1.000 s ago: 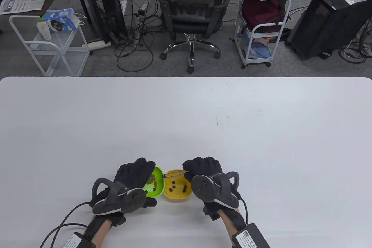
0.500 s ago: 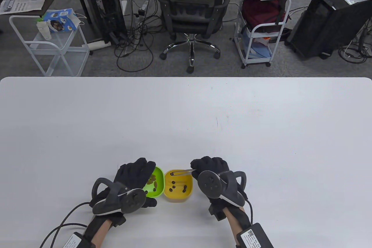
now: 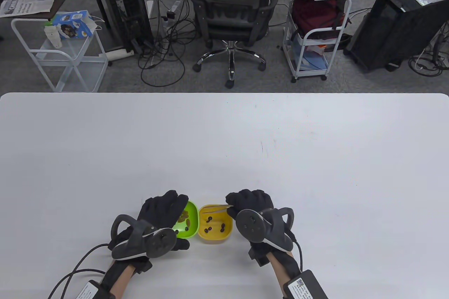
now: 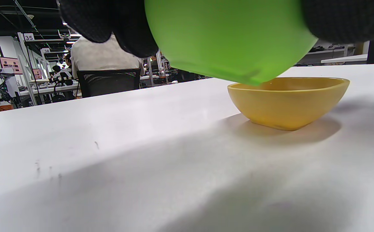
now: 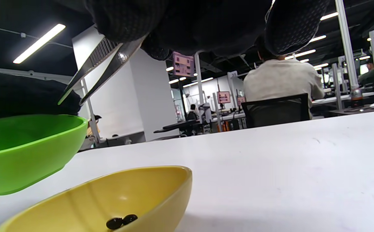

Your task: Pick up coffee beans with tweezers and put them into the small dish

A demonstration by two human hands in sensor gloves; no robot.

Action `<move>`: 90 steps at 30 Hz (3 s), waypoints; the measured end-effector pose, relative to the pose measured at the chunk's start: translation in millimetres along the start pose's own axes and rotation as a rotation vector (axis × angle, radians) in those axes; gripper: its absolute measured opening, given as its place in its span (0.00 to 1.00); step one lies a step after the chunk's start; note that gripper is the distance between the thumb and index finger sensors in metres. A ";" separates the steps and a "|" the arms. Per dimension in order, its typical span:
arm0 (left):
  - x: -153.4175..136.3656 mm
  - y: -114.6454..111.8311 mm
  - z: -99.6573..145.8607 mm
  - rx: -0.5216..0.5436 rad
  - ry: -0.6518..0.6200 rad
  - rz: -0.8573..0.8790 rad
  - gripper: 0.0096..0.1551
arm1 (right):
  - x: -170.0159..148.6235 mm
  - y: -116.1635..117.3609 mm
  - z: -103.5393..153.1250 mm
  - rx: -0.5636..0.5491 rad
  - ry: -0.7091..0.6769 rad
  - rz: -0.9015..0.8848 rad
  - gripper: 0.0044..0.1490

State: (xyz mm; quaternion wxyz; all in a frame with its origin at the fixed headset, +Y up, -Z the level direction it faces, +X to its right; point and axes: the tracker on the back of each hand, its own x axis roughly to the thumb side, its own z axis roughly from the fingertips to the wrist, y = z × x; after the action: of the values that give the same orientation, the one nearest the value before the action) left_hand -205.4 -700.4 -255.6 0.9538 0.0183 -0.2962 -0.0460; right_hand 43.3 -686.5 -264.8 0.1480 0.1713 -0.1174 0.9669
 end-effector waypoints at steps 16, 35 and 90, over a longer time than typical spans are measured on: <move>1.4 -0.1 -0.3 -0.006 -0.003 -0.003 0.69 | 28.1 13.6 -3.7 0.037 -0.111 0.028 0.28; 2.0 0.5 -0.4 -0.007 -0.001 -0.019 0.69 | 61.1 21.4 -3.4 0.055 -0.234 0.240 0.27; 3.4 0.4 -0.7 -0.012 -0.005 -0.023 0.69 | 57.1 -2.4 -6.6 0.021 -0.169 0.267 0.26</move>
State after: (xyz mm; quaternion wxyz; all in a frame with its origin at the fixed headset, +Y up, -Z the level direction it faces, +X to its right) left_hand -202.2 -700.3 -254.2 0.9526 0.0159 -0.2980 -0.0589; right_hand -9.1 -668.4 -249.5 0.0061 0.2363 -0.1409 0.9614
